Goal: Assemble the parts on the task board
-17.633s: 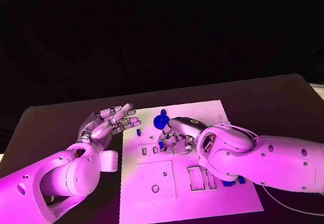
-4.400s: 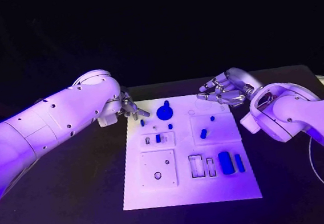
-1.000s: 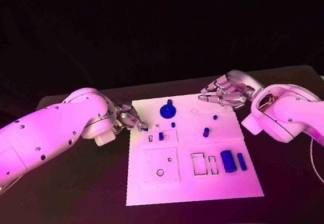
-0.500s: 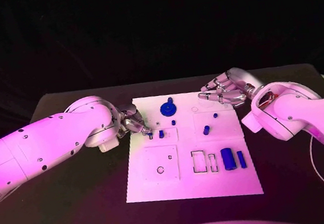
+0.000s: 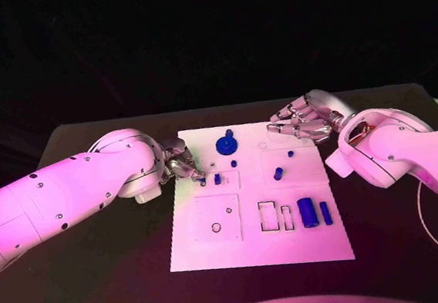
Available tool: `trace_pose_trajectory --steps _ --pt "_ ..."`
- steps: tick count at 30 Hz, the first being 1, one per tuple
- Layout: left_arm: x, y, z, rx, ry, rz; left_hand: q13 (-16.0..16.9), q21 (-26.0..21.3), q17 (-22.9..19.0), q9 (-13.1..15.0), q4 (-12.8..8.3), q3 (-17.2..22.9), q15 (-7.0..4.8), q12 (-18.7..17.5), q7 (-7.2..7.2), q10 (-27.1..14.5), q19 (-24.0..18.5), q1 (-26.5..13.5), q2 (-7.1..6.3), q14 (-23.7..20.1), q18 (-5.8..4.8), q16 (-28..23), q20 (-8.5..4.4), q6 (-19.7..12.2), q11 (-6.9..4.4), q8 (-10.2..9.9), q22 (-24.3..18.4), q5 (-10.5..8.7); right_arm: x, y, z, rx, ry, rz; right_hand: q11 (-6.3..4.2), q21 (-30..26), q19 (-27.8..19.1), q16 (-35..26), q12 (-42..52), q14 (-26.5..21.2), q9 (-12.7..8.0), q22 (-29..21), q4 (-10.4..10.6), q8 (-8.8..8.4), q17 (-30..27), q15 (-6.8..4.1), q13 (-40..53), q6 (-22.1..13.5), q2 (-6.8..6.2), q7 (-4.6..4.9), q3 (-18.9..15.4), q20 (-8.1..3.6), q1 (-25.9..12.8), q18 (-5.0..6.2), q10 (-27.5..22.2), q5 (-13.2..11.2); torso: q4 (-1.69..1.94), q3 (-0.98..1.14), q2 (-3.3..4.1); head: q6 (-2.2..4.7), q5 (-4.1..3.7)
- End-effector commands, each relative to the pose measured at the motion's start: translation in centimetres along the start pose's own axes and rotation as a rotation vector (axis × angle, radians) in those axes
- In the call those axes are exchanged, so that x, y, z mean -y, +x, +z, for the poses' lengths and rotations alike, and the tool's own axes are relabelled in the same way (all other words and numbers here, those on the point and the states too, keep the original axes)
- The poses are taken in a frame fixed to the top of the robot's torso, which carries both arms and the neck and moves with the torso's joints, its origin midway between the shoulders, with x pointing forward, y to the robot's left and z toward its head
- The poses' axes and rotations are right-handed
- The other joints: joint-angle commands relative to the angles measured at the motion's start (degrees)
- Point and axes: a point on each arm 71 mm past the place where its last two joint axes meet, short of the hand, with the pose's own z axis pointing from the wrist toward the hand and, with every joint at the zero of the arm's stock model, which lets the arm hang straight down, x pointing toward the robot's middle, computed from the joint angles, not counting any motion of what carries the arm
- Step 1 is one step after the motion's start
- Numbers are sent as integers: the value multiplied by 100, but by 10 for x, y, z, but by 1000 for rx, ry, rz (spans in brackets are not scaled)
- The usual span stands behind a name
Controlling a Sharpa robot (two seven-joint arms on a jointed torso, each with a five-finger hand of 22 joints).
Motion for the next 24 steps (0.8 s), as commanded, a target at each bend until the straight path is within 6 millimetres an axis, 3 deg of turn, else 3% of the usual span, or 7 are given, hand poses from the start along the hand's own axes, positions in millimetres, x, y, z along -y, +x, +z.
trace_pose_trajectory --steps 1,24 --pt "2 2 1 3 -5 38 5 19 1506 -4 -785 785 -39 17 -5 48 97 14 51 604 -49 17 -19 28 11 34 623 34 -1 2 0 -14 -6 -6 -19 -19 -47 -35 -17 257 9 -2 5 20 -7 -16 -8 15 44 8 -43 3 14 91 -39 34 -1 -1 1 -6 -9" --pt "1 8 3 -41 -30 103 1 23 1506 -9 -821 800 -41 12 -7 51 100 18 39 604 -50 17 -21 37 7 28 629 43 0 3 -1 -22 -4 -2 -19 -19 -47 -35 -17 257 9 -2 5 20 -7 -16 -8 15 44 8 -43 3 14 91 -39 34 -3 9 -4 -58 -12"
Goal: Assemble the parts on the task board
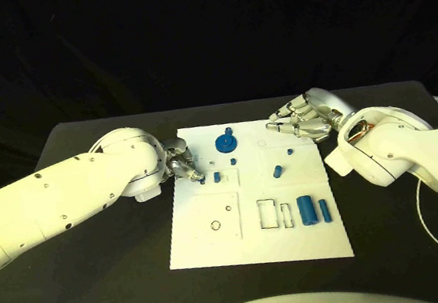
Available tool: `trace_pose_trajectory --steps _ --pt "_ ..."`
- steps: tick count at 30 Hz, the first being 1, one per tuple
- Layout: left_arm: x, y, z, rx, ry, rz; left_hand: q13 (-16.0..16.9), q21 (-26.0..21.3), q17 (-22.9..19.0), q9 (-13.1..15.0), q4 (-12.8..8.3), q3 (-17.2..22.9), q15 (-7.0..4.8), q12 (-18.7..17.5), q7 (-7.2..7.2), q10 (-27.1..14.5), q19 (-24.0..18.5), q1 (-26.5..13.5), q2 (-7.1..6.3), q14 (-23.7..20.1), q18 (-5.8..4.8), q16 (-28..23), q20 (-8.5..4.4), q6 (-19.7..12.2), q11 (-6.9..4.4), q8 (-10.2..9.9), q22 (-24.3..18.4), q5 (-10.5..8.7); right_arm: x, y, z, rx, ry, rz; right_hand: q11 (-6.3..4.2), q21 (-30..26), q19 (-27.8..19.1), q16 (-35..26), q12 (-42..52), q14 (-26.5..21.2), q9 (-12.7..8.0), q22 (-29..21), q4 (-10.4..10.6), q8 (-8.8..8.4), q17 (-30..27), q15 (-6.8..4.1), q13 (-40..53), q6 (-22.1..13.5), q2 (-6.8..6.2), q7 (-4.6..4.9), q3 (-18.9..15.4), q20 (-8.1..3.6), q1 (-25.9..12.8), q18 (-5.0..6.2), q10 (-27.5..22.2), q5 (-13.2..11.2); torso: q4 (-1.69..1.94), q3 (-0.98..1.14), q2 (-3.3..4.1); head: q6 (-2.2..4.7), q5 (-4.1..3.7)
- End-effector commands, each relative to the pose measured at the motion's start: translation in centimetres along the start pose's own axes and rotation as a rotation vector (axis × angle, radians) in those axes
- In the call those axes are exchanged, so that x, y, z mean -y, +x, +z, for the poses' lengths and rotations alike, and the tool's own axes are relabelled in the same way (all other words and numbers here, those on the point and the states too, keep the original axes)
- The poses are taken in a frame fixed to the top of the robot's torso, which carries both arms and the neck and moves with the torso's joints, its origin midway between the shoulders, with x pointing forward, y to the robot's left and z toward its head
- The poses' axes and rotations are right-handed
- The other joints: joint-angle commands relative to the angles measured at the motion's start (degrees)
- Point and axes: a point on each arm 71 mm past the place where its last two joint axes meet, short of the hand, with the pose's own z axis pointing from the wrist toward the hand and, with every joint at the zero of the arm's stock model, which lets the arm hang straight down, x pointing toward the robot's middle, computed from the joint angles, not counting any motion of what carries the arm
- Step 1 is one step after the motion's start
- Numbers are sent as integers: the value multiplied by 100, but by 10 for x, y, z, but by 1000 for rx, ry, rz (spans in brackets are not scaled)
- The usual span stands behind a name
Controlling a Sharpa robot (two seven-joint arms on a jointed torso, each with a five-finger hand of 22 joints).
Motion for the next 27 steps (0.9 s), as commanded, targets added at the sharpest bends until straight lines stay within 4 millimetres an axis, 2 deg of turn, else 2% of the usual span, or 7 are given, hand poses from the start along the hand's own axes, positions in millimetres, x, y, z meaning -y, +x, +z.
trace_pose_trajectory --steps 1,18,27 --pt "0 4 0 -44 -12 41 14 23 1508 5 -815 792 -41 15 -11 55 100 10 28 604 -51 17 -22 39 5 16 630 19 -1 2 0 -16 -5 -2 -19 -19 -47 -34 -17 257 10 -2 5 20 -7 -16 -8 14 44 8 -43 2 14 91 -39 34 1 0 4 -9 -5" --pt "2 6 1 -60 -8 50 20 20 1508 3 -828 796 -41 20 -12 60 99 9 21 604 -50 17 -22 47 5 15 628 20 -1 2 -1 -19 -7 1 -19 -19 -47 -34 -17 257 10 -2 5 20 -7 -16 -8 14 44 8 -43 2 14 91 -39 34 -1 -2 1 -25 -4" --pt "8 9 5 -99 -18 42 1 -29 1508 -13 -803 800 -33 -1 -6 64 67 -67 57 604 -37 17 -19 68 14 -2 582 18 -2 3 -1 -20 -9 1 -19 -19 -47 -35 -20 258 10 -1 8 20 -5 -16 -15 17 50 8 -55 2 15 91 -42 40 -2 -4 6 -31 -37"
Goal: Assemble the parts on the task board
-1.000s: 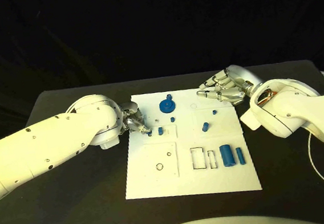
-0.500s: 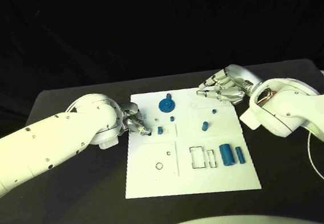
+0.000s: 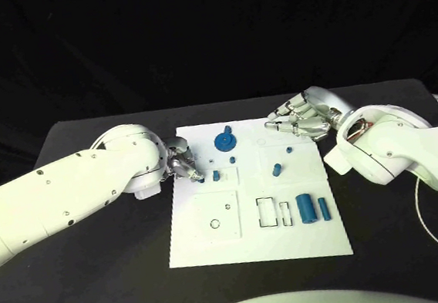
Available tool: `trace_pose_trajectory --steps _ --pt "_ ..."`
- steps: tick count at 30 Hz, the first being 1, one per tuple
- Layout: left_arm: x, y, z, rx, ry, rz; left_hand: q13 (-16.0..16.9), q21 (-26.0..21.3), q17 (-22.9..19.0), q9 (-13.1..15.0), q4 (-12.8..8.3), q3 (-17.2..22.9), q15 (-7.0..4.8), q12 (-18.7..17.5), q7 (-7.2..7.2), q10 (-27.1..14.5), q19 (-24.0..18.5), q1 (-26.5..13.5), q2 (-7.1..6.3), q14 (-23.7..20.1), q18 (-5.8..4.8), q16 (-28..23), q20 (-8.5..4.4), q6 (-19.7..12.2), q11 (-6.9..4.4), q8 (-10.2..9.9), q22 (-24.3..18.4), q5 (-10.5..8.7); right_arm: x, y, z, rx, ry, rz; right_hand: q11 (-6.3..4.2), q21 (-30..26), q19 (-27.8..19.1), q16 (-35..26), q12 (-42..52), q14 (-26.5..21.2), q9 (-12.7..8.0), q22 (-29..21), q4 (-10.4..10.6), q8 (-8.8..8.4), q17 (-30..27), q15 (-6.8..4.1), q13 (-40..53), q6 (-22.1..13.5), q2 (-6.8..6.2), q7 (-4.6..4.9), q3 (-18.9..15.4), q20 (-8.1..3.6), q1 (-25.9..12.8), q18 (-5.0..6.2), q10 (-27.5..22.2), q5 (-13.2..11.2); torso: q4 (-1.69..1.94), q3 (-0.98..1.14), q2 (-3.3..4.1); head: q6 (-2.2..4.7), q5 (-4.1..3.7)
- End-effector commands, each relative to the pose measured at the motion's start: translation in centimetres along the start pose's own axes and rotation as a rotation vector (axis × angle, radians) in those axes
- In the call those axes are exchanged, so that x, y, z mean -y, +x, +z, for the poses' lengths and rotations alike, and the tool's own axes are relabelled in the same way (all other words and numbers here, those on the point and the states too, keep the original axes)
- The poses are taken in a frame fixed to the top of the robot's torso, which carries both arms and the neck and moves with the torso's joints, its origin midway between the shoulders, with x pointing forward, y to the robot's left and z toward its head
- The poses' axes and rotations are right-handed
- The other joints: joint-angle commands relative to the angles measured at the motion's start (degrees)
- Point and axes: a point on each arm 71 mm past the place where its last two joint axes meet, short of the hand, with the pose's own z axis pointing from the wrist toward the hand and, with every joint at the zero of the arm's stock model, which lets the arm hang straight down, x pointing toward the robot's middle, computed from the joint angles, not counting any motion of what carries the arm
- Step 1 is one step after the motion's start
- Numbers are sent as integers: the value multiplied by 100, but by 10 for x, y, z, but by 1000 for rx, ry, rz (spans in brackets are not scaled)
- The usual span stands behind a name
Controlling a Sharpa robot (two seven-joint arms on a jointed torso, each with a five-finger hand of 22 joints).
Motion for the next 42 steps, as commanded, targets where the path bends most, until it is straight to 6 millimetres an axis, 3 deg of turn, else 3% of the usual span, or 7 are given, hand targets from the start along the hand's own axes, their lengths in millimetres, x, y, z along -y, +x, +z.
trace_pose_trajectory --steps 1,14,22,42 --pt "3 8 3 -69 -10 10 -17 -29 1509 -24 -785 788 -31 3 -6 29 67 -79 54 604 -36 17 -17 52 16 4 585 13 -1 2 0 -14 -8 -2 -10 -19 -47 -35 -20 258 6 -1 -15 20 -6 -16 -5 17 50 8 -32 2 15 91 -33 17 -9 -3 4 3 -10" --pt "1 10 8 -126 -49 12 203 -5 1509 -103 -561 359 -51 162 -78 155 88 -512 159 604 -48 17 -26 231 -25 -65 638 -17 -2 2 0 -14 -10 -2 -10 -20 -48 -39 -16 258 6 -3 -13 21 -10 -16 -4 17 57 8 -35 2 16 91 -32 21 -4 4 -2 -14 -38" --pt "1 5 10 -77 -68 -20 289 105 1509 -193 -381 -192 -86 216 -133 251 168 -731 210 604 -82 17 -58 433 -69 -156 762 -28 -2 3 0 -13 -11 -1 -9 -22 -49 -44 -16 257 6 -4 -4 22 -14 -16 -9 20 69 8 -54 2 1 91 -31 -5 -7 5 5 -14 -54" --pt "9 6 12 -80 -55 -25 343 153 1509 -232 -335 -385 -98 246 -152 291 202 -742 256 604 -97 17 -73 505 -83 -204 816 -23 -3 3 0 -16 -12 -1 -8 -23 -50 -46 -14 257 7 -6 -1 22 -16 -16 -10 21 75 8 -61 2 -5 92 -31 -16 0 0 1 -29 -89"
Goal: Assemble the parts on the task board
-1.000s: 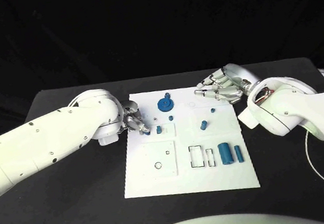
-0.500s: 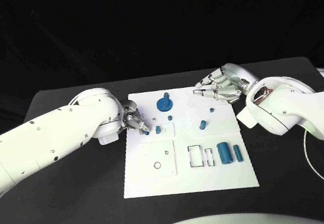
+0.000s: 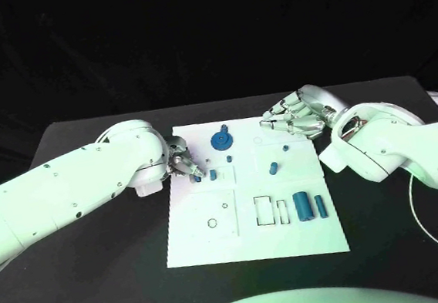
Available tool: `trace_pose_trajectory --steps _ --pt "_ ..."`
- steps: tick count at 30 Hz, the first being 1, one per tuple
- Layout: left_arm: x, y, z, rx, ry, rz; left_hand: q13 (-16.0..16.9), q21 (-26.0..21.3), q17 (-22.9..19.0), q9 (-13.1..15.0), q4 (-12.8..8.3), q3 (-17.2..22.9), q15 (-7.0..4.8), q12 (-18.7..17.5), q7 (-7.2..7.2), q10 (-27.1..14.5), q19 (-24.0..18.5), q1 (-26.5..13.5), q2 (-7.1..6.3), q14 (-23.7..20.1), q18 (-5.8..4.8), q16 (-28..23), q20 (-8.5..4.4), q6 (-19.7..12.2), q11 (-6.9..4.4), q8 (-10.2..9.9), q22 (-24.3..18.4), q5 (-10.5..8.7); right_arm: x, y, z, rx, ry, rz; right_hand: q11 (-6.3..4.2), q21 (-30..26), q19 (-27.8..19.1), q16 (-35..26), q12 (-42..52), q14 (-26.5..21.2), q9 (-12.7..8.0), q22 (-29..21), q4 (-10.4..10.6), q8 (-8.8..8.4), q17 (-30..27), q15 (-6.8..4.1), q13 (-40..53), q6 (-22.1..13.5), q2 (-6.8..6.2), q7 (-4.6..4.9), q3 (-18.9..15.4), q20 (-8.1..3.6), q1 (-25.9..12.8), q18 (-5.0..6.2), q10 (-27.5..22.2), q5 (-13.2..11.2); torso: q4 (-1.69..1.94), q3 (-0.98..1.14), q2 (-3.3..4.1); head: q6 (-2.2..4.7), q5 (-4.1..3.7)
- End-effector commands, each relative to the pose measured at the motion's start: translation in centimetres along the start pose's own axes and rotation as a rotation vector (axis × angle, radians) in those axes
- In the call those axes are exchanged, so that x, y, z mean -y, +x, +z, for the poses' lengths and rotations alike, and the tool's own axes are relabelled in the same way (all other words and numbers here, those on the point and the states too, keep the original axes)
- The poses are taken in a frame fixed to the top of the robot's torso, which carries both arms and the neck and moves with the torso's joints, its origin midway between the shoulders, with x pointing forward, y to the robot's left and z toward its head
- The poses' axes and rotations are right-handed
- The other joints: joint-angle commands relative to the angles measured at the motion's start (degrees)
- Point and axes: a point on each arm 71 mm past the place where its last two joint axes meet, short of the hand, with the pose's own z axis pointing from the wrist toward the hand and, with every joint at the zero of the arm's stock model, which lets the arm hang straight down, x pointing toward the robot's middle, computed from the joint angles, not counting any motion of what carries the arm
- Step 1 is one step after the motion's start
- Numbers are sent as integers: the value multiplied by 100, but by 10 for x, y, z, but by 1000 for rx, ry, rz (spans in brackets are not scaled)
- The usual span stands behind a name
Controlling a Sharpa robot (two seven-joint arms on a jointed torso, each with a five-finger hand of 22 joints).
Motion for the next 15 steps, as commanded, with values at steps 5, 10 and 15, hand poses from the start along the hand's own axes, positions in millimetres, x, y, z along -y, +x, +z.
trace_pose_trajectory --steps 5,10,15 --pt "1 6 2 -33 -4 -1 2 30 1506 -3 14 -47 -55 18 -10 33 176 9 19 602 -94 17 -53 40 10 -32 808 0 -1 2 0 -13 -8 -4 3 -23 -50 -24 -14 257 8 -7 -2 22 -9 -16 -5 21 44 8 -28 2 26 92 -19 -15 -1 -3 0 12 -5" --pt "-2 5 3 -28 -14 1 12 28 1506 -37 137 -333 -55 9 -8 40 178 -121 -36 602 -96 17 -53 91 10 -78 814 -11 -1 2 0 -12 -8 -4 3 -23 -50 -24 -14 257 8 -7 -2 22 -9 -16 -5 21 44 8 -28 2 26 92 -19 -15 3 -8 -2 20 -16" --pt "-6 4 2 -17 -22 -2 36 23 1506 -67 376 -922 -53 11 -1 52 178 -373 -180 602 -95 17 -55 167 16 -119 820 -185 -1 2 0 -12 -9 -4 3 -23 -50 -24 -14 257 8 -7 -2 22 -9 -16 -5 21 44 8 -28 2 26 92 -19 -15 2 -9 -1 33 -19"
